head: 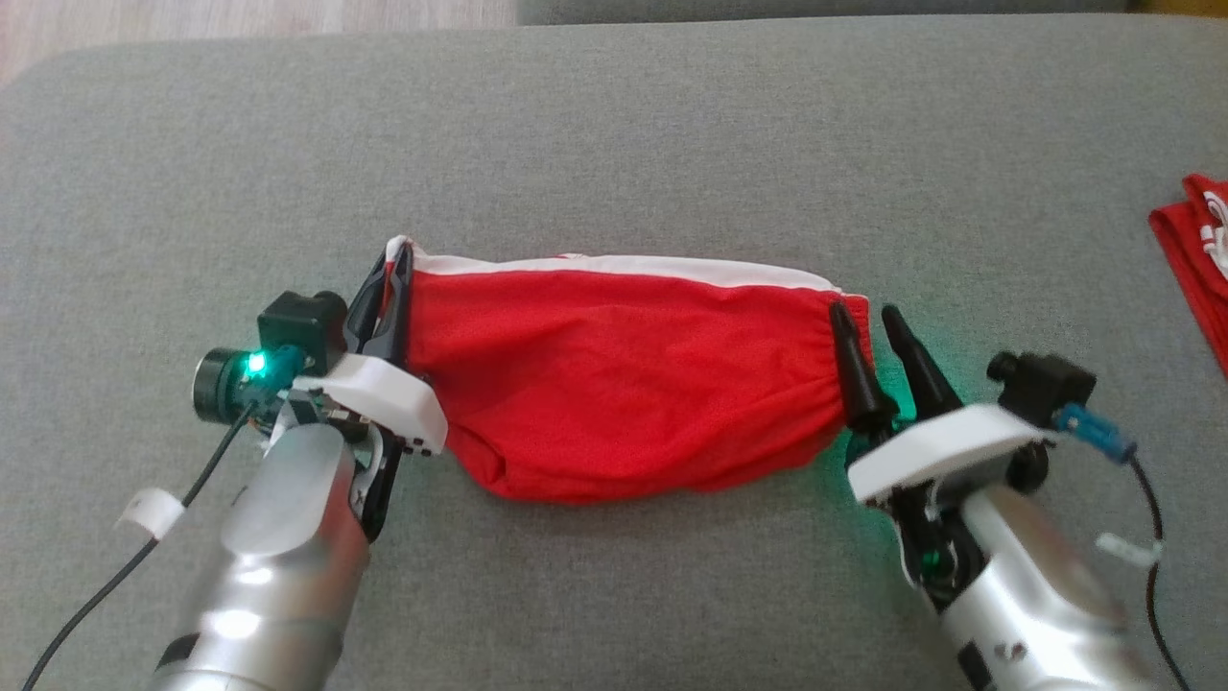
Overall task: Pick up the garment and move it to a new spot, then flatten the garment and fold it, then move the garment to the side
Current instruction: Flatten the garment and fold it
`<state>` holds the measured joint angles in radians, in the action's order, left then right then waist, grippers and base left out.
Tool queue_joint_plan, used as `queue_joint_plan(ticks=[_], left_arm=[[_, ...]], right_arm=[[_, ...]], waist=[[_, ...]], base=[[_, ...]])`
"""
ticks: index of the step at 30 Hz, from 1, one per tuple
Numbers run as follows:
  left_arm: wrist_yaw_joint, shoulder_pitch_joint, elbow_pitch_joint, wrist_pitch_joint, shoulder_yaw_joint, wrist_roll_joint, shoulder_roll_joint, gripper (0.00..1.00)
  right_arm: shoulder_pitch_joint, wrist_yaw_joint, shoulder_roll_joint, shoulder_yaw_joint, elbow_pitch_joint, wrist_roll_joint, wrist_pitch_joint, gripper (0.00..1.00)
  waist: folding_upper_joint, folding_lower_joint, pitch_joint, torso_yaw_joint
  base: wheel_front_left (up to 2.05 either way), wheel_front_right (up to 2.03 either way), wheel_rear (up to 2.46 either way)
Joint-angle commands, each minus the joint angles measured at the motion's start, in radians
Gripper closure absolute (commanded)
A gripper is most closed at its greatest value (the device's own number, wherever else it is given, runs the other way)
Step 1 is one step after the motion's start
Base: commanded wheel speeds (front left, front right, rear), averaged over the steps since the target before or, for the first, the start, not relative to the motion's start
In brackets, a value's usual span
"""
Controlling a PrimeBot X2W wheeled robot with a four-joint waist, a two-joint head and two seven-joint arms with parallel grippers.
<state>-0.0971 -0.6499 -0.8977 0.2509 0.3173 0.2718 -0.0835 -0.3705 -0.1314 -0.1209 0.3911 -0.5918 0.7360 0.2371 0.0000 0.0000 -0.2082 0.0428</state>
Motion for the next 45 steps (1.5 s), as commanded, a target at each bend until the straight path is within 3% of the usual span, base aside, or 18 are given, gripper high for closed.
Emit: queue_joint_plan(ticks=[1, 9, 26, 28, 29, 30, 32, 33, 40, 45], left_arm=[[0.001, -0.027, 0.034, 0.011, -0.039, -0.009, -0.031, 1.00], [-0.001, -0.032, 0.037, 0.011, -0.042, -0.017, -0.026, 1.00], [-0.010, -0.032, 0.042, 0.011, -0.051, -0.030, -0.017, 1.00], [-0.011, -0.034, 0.041, 0.011, -0.050, -0.032, -0.015, 1.00], [-0.012, -0.035, 0.040, 0.011, -0.049, -0.033, -0.014, 1.00], [-0.013, -0.035, 0.040, 0.011, -0.048, -0.033, -0.012, 1.00], [-0.015, -0.036, 0.039, 0.011, -0.048, -0.033, -0.010, 1.00], [-0.016, -0.036, 0.038, 0.011, -0.048, -0.033, -0.010, 1.00], [-0.020, -0.031, 0.035, 0.011, -0.057, -0.034, -0.014, 1.00], [-0.021, -0.027, 0.089, 0.011, -0.088, -0.028, -0.030, 1.00]], right_arm=[[-0.047, 0.001, -0.014, 0.038, 0.021, 0.051, -0.004, 0.00], [-0.101, 0.001, -0.056, 0.118, -0.020, 0.172, -0.023, 0.00], [-0.170, 0.001, -0.080, 0.230, -0.120, 0.275, 0.010, 0.00], [-0.180, 0.001, -0.085, 0.245, -0.131, 0.282, 0.010, 0.08], [-0.186, 0.001, -0.086, 0.252, -0.136, 0.284, 0.011, 0.20], [-0.190, 0.001, -0.087, 0.259, -0.142, 0.289, 0.011, 0.41], [-0.202, 0.001, -0.089, 0.272, -0.154, 0.294, 0.013, 0.70], [-0.206, 0.001, -0.090, 0.277, -0.159, 0.297, 0.013, 0.97], [-0.233, 0.001, -0.103, 0.287, -0.171, 0.292, 0.023, 1.00], [-0.254, 0.001, -0.125, 0.196, -0.082, 0.216, 0.024, 1.00]], waist=[[0.0000, 0.0000, -0.003, 0.000], [0.0000, 0.0000, -0.010, 0.004], [0.0000, 0.0000, -0.024, 0.020], [0.0000, 0.0000, -0.026, 0.025], [0.0000, 0.0000, -0.027, 0.027], [0.0000, 0.0000, -0.028, 0.029], [0.0000, 0.0000, -0.029, 0.033], [0.0000, 0.0000, -0.029, 0.035], [0.0000, 0.0000, -0.011, 0.042], [0.0000, 0.0000, 0.038, 0.036]], base=[[0.00, 0.00, 0.00], [0.00, 0.00, 0.00], [0.00, 0.00, 0.00], [0.00, 0.00, 0.00], [0.00, 0.00, 0.00], [0.00, 0.00, 0.00], [0.00, 0.00, 0.00], [0.00, 0.00, 0.00], [0.00, 0.00, 0.00], [0.00, 0.00, 0.00]])
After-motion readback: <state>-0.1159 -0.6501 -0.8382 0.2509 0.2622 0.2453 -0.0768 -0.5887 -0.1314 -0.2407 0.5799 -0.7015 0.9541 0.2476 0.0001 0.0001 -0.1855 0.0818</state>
